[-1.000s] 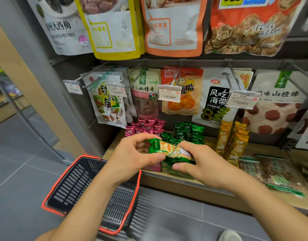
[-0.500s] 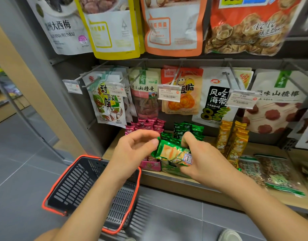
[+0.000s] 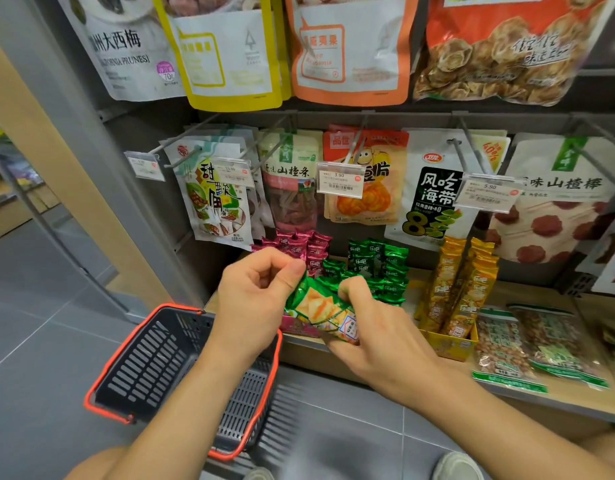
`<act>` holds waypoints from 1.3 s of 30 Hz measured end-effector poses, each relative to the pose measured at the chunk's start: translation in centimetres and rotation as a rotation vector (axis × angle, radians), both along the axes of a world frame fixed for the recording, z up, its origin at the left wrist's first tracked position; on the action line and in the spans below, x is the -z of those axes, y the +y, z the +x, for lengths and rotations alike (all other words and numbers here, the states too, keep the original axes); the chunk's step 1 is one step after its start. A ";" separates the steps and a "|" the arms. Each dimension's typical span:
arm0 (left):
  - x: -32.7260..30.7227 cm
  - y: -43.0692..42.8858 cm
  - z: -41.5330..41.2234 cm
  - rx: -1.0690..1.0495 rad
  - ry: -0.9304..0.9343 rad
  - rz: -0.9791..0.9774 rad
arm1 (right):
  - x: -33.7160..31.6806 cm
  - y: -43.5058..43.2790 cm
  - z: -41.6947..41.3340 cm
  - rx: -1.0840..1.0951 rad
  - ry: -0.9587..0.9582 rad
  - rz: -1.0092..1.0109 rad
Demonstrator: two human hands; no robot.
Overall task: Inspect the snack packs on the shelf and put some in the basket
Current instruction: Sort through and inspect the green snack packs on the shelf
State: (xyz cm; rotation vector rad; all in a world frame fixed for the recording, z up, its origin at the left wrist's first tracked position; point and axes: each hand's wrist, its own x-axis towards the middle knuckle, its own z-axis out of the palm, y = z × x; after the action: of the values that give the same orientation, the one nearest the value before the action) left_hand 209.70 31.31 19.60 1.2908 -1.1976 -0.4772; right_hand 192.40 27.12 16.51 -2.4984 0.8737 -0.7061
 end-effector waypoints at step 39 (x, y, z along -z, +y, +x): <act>0.4 0.1 6.8 0.109 0.119 0.378 | -5.3 -5.8 -5.4 -0.054 -0.333 0.816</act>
State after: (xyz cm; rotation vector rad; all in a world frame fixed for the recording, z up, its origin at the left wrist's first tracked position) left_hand 216.54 31.45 19.16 1.4967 -1.1138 -0.8802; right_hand 186.96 21.31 21.82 -1.6212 0.7601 -0.5675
